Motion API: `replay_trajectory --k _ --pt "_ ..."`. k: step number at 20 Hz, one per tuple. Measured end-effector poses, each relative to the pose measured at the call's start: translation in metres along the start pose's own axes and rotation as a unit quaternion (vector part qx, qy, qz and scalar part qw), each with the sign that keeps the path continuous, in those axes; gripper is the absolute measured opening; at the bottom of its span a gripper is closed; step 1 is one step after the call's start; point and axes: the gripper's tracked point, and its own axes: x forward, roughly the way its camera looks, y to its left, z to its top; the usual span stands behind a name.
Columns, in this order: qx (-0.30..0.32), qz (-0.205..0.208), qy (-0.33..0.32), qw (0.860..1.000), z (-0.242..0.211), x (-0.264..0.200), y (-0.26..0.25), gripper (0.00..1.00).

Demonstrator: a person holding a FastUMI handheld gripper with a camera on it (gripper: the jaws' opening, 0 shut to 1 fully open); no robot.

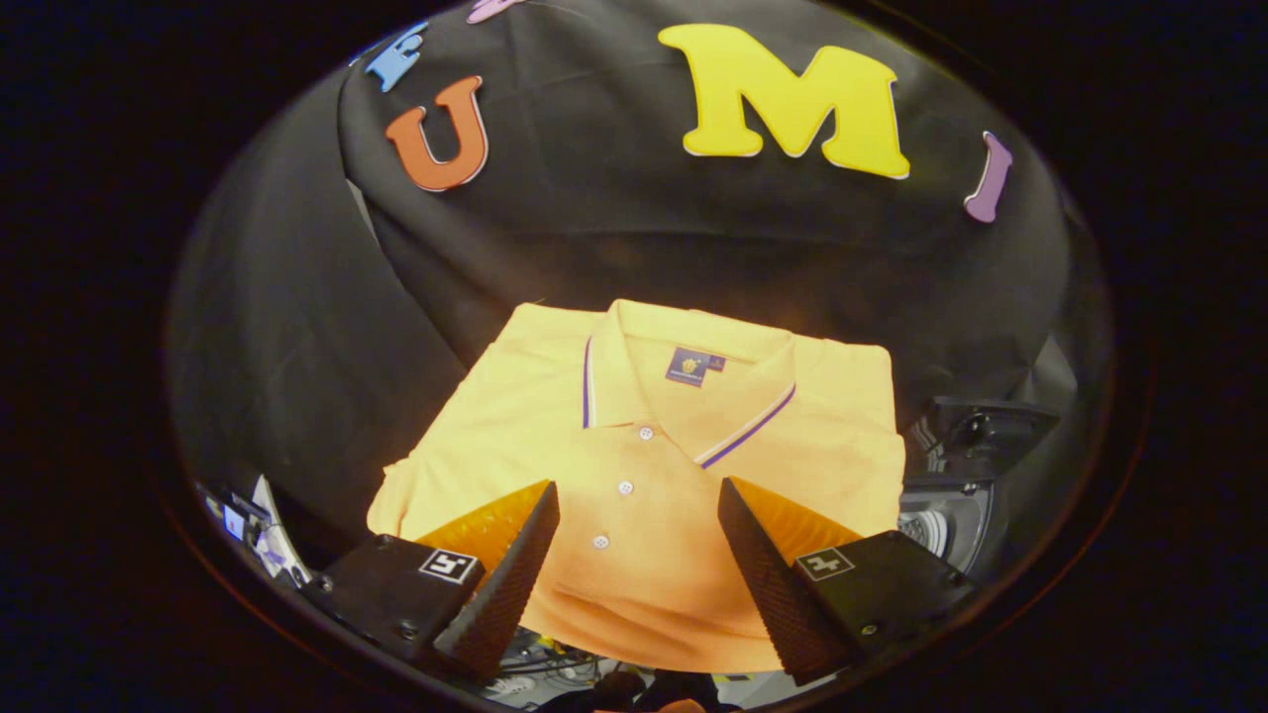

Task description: Put the clothes into the washing machine and then close the washing machine lid.

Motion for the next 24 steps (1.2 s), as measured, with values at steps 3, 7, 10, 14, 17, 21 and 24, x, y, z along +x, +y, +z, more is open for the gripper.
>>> replay_trajectory --k 3,7,10,14,17,21,24 --pt "-0.018 -0.023 0.033 0.999 0.013 0.006 0.001 1.0" --pt "0.013 -0.036 0.127 0.991 -0.002 0.02 0.009 1.0" --pt "0.014 -0.057 0.163 0.985 -0.01 0.029 0.009 1.0" --pt "-0.006 -0.083 0.181 0.98 -0.014 0.046 0.01 1.0" --pt "0.0 -0.081 0.193 0.978 -0.013 0.042 0.013 0.96" --pt "-0.012 -0.078 0.189 0.979 -0.012 0.043 0.012 0.95" --pt "-0.005 -0.078 0.19 0.979 -0.01 0.042 0.007 0.89"
